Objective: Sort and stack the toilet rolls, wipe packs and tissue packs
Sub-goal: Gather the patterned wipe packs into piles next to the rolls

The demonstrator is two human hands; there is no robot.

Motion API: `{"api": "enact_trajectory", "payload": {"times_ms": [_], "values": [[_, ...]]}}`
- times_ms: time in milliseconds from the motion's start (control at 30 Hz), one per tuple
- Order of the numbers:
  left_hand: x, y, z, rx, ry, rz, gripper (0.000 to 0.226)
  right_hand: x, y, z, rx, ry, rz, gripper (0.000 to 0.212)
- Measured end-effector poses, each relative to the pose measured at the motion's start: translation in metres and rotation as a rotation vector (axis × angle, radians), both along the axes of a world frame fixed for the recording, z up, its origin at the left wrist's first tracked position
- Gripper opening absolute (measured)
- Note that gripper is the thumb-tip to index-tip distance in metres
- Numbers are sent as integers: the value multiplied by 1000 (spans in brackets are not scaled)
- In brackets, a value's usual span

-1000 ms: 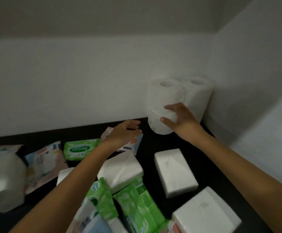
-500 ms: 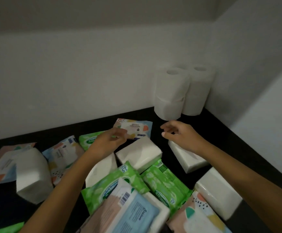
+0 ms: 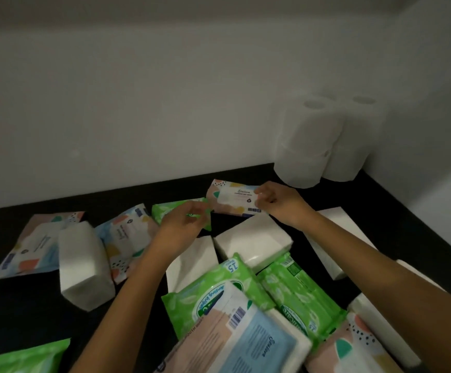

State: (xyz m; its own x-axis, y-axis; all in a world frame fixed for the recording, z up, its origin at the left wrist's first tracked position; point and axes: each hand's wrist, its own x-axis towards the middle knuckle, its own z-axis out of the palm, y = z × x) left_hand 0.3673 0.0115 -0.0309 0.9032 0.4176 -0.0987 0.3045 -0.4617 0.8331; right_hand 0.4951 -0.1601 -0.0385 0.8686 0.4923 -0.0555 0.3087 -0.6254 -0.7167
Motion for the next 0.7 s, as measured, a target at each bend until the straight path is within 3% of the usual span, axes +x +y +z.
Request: {"api": "enact_trajectory", "payload": {"times_ms": [267, 467, 700], "values": [[34, 17, -16, 95, 102, -36, 29, 49, 44, -15, -153, 42, 146, 83], [65, 15, -18, 73, 173, -155, 31, 79, 49, -40, -682, -49, 325, 103], [99, 1, -23, 120, 267, -249, 37, 81, 39, -47, -557, -83, 72, 97]]}}
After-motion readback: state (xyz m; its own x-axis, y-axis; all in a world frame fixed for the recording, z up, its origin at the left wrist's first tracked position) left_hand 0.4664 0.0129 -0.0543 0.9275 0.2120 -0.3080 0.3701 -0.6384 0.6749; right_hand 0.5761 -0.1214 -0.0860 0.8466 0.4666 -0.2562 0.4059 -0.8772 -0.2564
